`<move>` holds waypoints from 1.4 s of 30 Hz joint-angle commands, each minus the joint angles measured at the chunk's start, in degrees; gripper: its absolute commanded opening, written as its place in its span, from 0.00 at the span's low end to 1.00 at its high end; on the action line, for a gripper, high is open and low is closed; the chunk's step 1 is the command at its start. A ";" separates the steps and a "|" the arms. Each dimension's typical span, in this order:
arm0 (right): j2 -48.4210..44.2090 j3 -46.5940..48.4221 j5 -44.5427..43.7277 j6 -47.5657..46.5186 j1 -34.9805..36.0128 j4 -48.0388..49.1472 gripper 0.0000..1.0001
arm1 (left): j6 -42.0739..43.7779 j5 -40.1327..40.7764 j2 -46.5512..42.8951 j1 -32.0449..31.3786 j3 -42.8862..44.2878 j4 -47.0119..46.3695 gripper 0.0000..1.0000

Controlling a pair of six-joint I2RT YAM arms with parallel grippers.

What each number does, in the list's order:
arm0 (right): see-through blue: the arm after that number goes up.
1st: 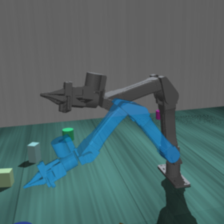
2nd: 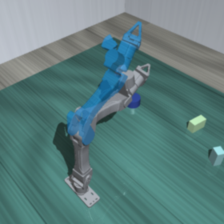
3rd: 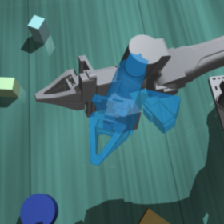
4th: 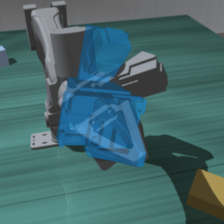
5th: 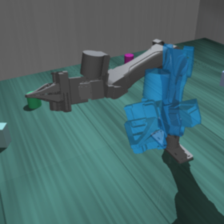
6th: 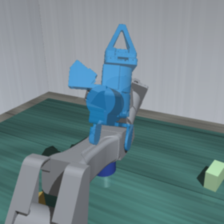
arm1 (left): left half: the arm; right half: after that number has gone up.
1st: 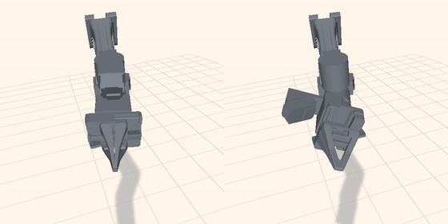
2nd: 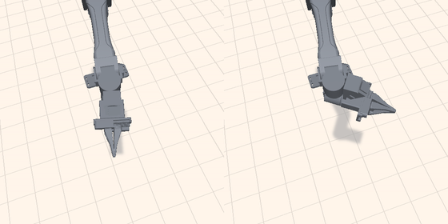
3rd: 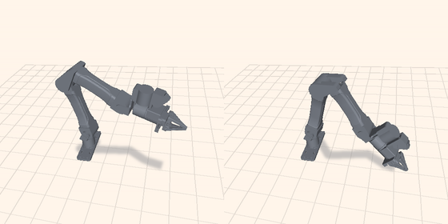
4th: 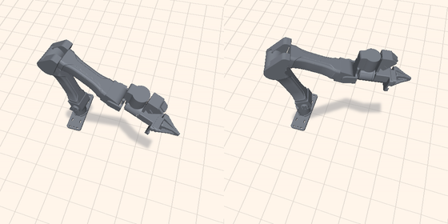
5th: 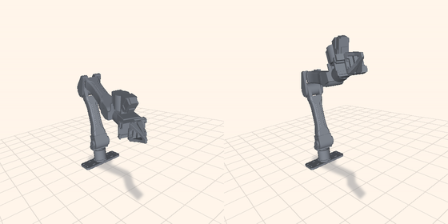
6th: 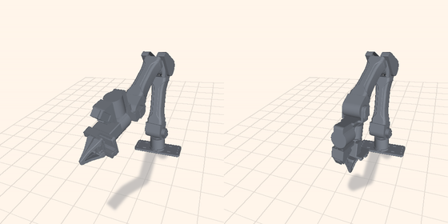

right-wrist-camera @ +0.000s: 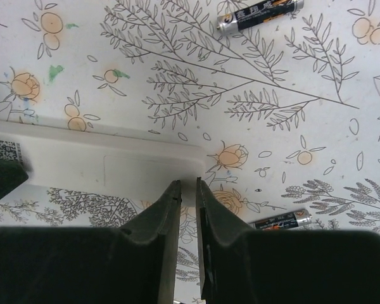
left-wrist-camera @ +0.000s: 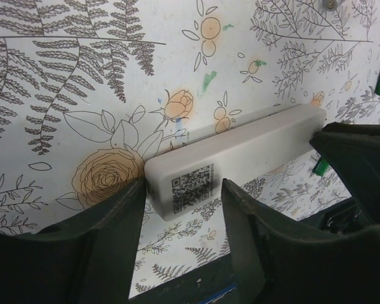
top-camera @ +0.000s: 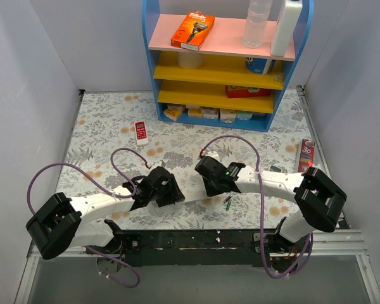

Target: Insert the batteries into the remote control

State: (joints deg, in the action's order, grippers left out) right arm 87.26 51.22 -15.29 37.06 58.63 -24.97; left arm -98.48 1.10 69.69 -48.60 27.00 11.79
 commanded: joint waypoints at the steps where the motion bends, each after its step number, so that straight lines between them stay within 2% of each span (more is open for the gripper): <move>1: -1.92 3.09 1.94 0.83 1.84 2.56 0.22 | -1.10 3.01 -1.31 -0.62 -1.78 3.32 0.56; 3: -3.58 3.53 -0.09 -0.58 1.49 2.21 0.24 | -1.54 4.60 -3.14 -0.62 -1.34 4.81 0.61; 6: -6.13 3.62 -1.32 -2.86 0.61 3.08 0.28 | -1.89 7.59 -5.43 -0.27 -0.46 7.18 0.73; 9: -9.29 3.45 -3.51 -5.41 -0.70 3.61 0.42 | -1.98 11.37 -8.86 0.34 1.12 10.51 0.84; 10: -10.26 3.36 -3.87 -6.03 -1.23 3.96 0.50 | -1.98 12.68 -11.31 0.61 1.56 11.58 0.87; 11: -11.23 2.84 -4.65 -6.64 -2.02 3.97 0.54 | -1.98 15.13 -12.55 0.78 2.17 12.72 0.95; 12: -13.67 2.40 -5.10 -7.78 -3.94 4.14 0.58 | -1.90 16.98 -14.22 1.05 3.48 15.34 0.98; 15: -20.34 -0.23 -8.43 -9.80 -8.25 4.05 0.72 | -2.16 24.63 -21.16 1.23 7.16 21.41 0.98; 19: -30.73 -3.23 -14.49 -11.74 -12.57 2.65 0.83 | 1.96 33.24 -32.05 1.23 12.00 27.13 0.98; 23: -41.28 -5.08 -24.15 -13.59 -13.72 0.37 0.88 | 6.89 41.24 -42.25 1.23 15.62 30.12 0.98; 26: -49.01 -6.74 -28.20 -14.82 -13.72 -0.17 0.90 | 10.92 45.73 -49.55 1.23 16.59 29.35 0.98; 33: -62.81 -10.09 -32.52 -17.63 -13.81 0.10 0.92 | 19.10 47.15 -61.07 1.23 16.68 24.87 0.98; 37: -66.43 -10.70 -33.66 -18.60 -13.81 -0.07 0.92 | 22.89 45.83 -64.68 1.23 15.98 22.93 0.98; 42: -68.54 -11.05 -35.60 -18.43 -13.81 -0.96 0.93 | 21.49 47.58 -65.91 1.23 15.54 23.98 0.98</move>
State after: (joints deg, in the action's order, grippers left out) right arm 20.10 40.69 -47.07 19.31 45.01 -26.28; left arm -78.37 46.11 3.57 -47.66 43.11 35.31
